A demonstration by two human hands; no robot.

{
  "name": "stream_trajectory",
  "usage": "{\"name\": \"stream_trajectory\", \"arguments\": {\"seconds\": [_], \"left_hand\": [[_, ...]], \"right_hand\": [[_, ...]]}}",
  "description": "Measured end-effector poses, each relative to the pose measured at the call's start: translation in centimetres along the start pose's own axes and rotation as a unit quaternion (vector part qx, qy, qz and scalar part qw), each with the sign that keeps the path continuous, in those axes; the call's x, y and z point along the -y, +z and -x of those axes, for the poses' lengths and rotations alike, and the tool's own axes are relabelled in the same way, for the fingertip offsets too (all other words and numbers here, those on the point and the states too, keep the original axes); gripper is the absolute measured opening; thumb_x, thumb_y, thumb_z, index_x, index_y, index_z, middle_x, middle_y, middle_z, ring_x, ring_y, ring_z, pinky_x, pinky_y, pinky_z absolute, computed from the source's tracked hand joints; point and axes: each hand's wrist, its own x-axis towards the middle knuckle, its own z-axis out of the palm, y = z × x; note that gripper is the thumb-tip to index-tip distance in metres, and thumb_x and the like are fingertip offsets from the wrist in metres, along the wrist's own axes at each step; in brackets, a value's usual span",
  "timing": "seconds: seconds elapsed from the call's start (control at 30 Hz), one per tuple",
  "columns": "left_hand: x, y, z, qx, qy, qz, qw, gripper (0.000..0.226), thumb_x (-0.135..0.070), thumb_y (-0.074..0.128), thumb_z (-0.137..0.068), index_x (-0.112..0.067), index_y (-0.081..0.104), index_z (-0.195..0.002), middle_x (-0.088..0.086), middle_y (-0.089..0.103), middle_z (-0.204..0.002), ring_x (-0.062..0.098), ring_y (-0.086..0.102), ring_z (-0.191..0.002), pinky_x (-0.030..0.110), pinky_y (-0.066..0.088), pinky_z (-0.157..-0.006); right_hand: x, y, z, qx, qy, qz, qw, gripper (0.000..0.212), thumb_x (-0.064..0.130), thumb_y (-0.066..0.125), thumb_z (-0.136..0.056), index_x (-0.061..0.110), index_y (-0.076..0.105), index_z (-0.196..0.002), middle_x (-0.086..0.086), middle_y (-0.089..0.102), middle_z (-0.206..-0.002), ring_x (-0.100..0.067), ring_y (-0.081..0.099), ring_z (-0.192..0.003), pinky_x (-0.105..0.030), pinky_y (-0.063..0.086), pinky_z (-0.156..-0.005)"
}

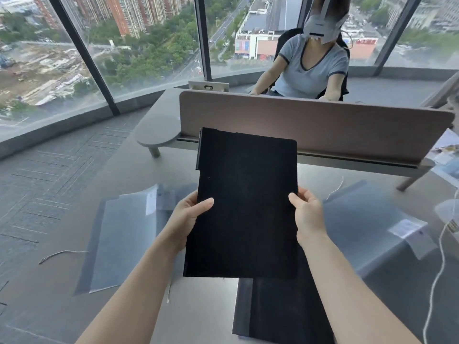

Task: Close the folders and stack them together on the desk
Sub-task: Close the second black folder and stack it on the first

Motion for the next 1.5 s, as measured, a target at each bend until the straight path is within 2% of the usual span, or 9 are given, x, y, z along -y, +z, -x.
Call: {"name": "stream_trajectory", "arguments": {"seconds": [0.17,0.27,0.43,0.6,0.77,0.83,1.1,1.3,1.5], "left_hand": [[2.1,3.3,-0.5,0.046,-0.022,-0.002,0.999,0.025,-0.013,0.061,-0.093,-0.013,0.069,-0.117,0.016,0.071,-0.117,0.032,0.069,-0.101,0.047,0.054,-0.091],[3.7,5.4,-0.6,0.043,-0.037,-0.004,0.998,0.022,-0.016,0.059,-0.095,-0.014,0.071,-0.114,0.014,0.073,-0.114,0.03,0.07,-0.101,0.046,0.054,-0.092],[6.9,8.4,-0.2,-0.019,-0.071,-0.055,0.996,0.024,-0.028,0.056,-0.099,-0.013,0.074,-0.107,0.011,0.077,-0.103,0.029,0.074,-0.097,0.045,0.058,-0.088],[11.2,9.0,-0.2,-0.064,-0.109,-0.136,0.983,0.026,-0.032,0.057,-0.092,-0.012,0.074,-0.093,0.013,0.077,-0.093,0.024,0.072,-0.083,0.048,0.059,-0.086],[14.4,8.6,-0.1,-0.098,-0.131,-0.194,0.967,0.021,-0.02,0.057,-0.093,-0.018,0.077,-0.088,0.0,0.079,-0.084,0.023,0.075,-0.084,0.048,0.059,-0.085],[15.2,8.5,-0.2,-0.111,-0.13,-0.215,0.962,0.019,-0.02,0.058,-0.092,-0.018,0.076,-0.087,0.0,0.078,-0.083,0.022,0.075,-0.083,0.046,0.059,-0.085],[17.2,8.2,-0.4,-0.148,-0.102,-0.346,0.921,0.022,-0.024,0.053,-0.093,-0.012,0.072,-0.091,0.005,0.073,-0.081,0.018,0.067,-0.075,0.041,0.057,-0.076],[17.8,8.1,-0.1,-0.165,-0.093,-0.4,0.897,0.026,-0.019,0.055,-0.094,-0.017,0.07,-0.114,0.001,0.068,-0.098,0.018,0.063,-0.087,0.027,0.044,-0.076],[17.9,8.2,-0.3,-0.164,-0.091,-0.398,0.898,0.029,-0.02,0.053,-0.096,-0.018,0.065,-0.122,0.002,0.056,-0.114,0.02,0.059,-0.101,0.026,0.04,-0.082]], "right_hand": [[-1.5,-3.9,-1.0,-0.035,0.017,0.035,0.999,0.011,0.012,0.055,-0.091,0.016,0.063,-0.098,-0.014,0.069,-0.109,-0.018,0.058,-0.087,-0.045,0.051,-0.091],[-2.4,-6.2,-1.1,-0.041,0.032,0.033,0.998,0.023,0.011,0.054,-0.093,0.024,0.059,-0.111,0.001,0.068,-0.106,-0.02,0.064,-0.097,-0.037,0.053,-0.083],[-5.6,-9.6,-1.5,-0.062,0.065,0.091,0.992,0.045,0.01,0.056,-0.089,0.025,0.054,-0.132,-0.002,0.064,-0.124,-0.024,0.063,-0.111,-0.045,0.052,-0.098],[-9.0,-12.0,-0.6,-0.051,0.103,0.133,0.984,0.031,0.0,0.049,-0.091,0.011,0.067,-0.114,-0.003,0.072,-0.111,-0.023,0.067,-0.102,-0.039,0.054,-0.091],[-11.5,-13.0,-0.3,-0.045,0.129,0.173,0.975,0.028,0.0,0.048,-0.09,0.02,0.066,-0.096,0.002,0.07,-0.095,-0.018,0.065,-0.084,-0.038,0.053,-0.079],[-12.2,-13.0,-0.3,-0.049,0.131,0.191,0.972,0.026,0.001,0.049,-0.091,0.019,0.065,-0.1,0.001,0.069,-0.095,-0.018,0.063,-0.083,-0.035,0.052,-0.076],[-15.3,-13.4,-1.0,-0.022,0.145,0.29,0.946,0.039,0.011,0.055,-0.085,0.015,0.063,-0.123,-0.003,0.071,-0.114,-0.025,0.066,-0.103,-0.046,0.054,-0.093],[-15.5,-13.0,-1.2,-0.027,0.132,0.366,0.921,0.034,0.019,0.056,-0.083,0.015,0.064,-0.116,-0.003,0.071,-0.109,-0.027,0.065,-0.098,-0.036,0.052,-0.078],[-16.3,-13.1,-1.7,-0.052,0.124,0.43,0.893,0.028,0.03,0.059,-0.078,0.015,0.063,-0.102,-0.01,0.067,-0.104,-0.026,0.062,-0.084,-0.034,0.051,-0.063]]}}
